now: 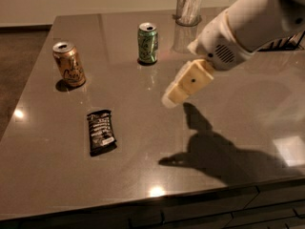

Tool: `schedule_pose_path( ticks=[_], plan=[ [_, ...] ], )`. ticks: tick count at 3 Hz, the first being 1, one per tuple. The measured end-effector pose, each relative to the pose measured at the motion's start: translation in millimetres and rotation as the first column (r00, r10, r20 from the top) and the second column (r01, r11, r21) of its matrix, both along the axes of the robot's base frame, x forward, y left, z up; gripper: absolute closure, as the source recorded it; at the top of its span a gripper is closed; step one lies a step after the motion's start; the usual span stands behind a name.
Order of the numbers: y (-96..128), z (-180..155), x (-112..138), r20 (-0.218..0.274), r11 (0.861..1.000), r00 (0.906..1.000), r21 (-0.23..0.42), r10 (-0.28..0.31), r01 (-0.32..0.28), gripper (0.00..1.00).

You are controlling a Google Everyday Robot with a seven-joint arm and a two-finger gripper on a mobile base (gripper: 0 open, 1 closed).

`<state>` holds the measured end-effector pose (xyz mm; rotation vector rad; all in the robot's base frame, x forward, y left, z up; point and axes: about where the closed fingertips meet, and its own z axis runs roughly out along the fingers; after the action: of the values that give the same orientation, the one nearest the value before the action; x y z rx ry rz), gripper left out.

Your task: Knock orange can over

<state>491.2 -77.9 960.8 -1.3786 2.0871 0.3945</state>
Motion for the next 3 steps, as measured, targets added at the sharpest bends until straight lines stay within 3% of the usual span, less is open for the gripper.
schedule_pose_path(
  ticks=[1,2,3],
  plan=[
    [33,-11,2,0.051,0.998,0.9985,0.061,-0.022,0.019,0.0],
    [61,-15,9,0.141,0.995,0.9891,0.098,-0.042,0.028,0.0],
    [80,-5,25,0.251,0.982,0.9633,0.18,-0.096,0.051,0.0]
  ],
)
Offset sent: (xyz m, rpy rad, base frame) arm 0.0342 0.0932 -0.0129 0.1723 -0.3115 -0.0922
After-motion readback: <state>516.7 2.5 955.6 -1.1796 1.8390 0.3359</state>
